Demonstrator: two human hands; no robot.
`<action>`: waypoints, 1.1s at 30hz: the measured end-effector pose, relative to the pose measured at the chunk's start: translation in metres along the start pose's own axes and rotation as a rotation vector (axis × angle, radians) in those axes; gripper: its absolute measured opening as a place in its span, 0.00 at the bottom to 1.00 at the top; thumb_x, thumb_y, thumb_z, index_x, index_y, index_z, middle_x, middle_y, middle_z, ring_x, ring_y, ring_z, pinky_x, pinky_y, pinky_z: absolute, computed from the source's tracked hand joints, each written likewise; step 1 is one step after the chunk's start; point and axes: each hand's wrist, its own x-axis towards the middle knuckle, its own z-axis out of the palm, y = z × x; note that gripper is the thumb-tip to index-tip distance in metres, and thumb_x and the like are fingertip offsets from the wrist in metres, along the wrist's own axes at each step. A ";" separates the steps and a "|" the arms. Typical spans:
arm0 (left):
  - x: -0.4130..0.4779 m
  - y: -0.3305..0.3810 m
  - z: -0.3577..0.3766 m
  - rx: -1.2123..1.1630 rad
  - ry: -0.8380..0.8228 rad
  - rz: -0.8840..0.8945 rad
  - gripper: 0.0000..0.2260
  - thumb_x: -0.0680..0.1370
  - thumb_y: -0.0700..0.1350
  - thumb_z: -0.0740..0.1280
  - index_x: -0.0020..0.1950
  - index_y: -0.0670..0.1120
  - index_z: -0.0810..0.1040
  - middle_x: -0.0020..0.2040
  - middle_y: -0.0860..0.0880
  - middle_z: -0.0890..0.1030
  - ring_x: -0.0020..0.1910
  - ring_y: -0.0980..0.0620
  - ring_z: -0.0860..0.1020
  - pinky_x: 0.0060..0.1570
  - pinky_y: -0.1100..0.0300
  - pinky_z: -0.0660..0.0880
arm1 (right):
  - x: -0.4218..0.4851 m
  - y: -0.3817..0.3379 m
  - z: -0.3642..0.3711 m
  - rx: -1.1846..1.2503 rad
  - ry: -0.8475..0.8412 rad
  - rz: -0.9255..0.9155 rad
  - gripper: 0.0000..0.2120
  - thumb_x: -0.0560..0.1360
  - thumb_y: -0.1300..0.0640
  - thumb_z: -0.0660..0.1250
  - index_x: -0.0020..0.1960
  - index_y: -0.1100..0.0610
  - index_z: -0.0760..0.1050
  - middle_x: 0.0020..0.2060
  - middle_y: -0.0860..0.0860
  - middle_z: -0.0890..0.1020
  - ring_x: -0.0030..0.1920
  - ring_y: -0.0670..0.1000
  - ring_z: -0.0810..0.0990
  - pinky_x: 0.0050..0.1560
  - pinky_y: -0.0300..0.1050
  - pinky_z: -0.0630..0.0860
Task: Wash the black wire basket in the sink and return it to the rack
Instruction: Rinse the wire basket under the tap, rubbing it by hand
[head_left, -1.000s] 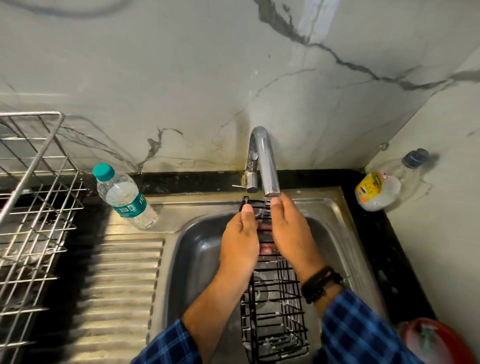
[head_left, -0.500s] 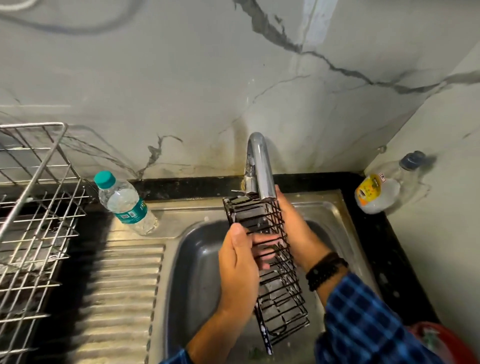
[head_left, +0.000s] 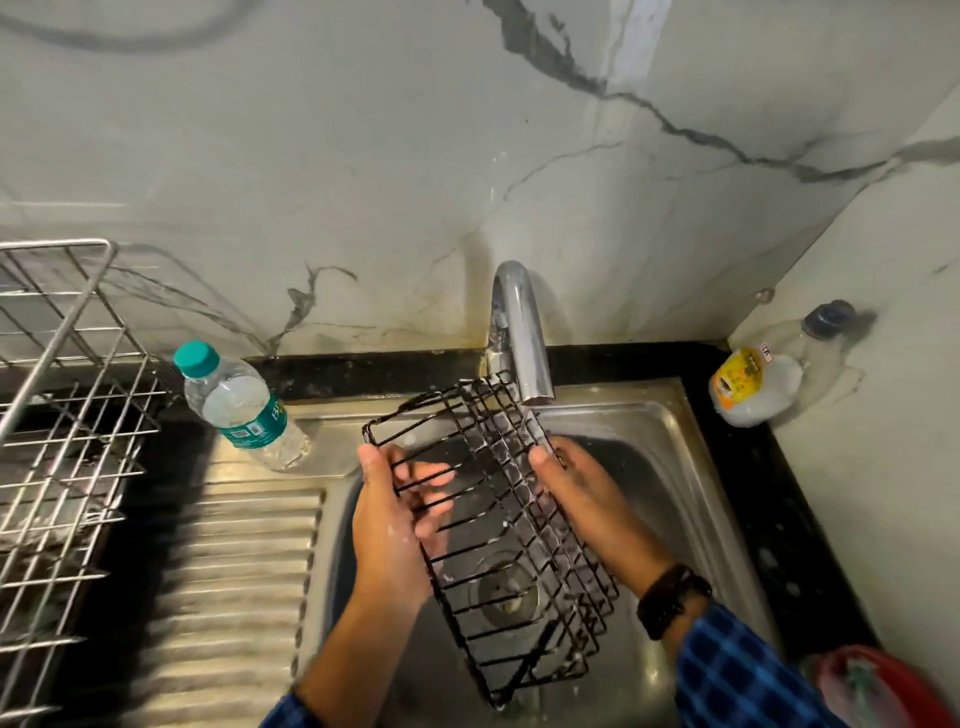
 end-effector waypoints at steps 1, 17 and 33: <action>0.005 0.000 -0.003 0.005 -0.002 -0.043 0.21 0.78 0.66 0.56 0.39 0.51 0.72 0.30 0.52 0.77 0.19 0.59 0.65 0.21 0.66 0.57 | 0.000 -0.003 -0.001 -0.063 0.023 0.009 0.30 0.74 0.27 0.57 0.71 0.40 0.66 0.64 0.39 0.72 0.65 0.44 0.72 0.60 0.47 0.71; 0.006 -0.015 0.008 -0.005 0.004 0.065 0.22 0.81 0.64 0.52 0.37 0.50 0.67 0.24 0.51 0.74 0.16 0.57 0.63 0.19 0.67 0.60 | -0.001 -0.035 0.023 -0.408 -0.054 -0.379 0.28 0.82 0.38 0.48 0.79 0.39 0.42 0.80 0.41 0.42 0.79 0.47 0.37 0.76 0.55 0.38; 0.024 -0.018 -0.036 -0.288 -0.155 -0.139 0.19 0.76 0.61 0.59 0.32 0.50 0.66 0.23 0.54 0.65 0.15 0.62 0.60 0.20 0.70 0.50 | 0.026 -0.012 0.005 0.080 0.103 -0.091 0.14 0.83 0.49 0.58 0.44 0.52 0.78 0.39 0.48 0.82 0.44 0.50 0.82 0.50 0.46 0.77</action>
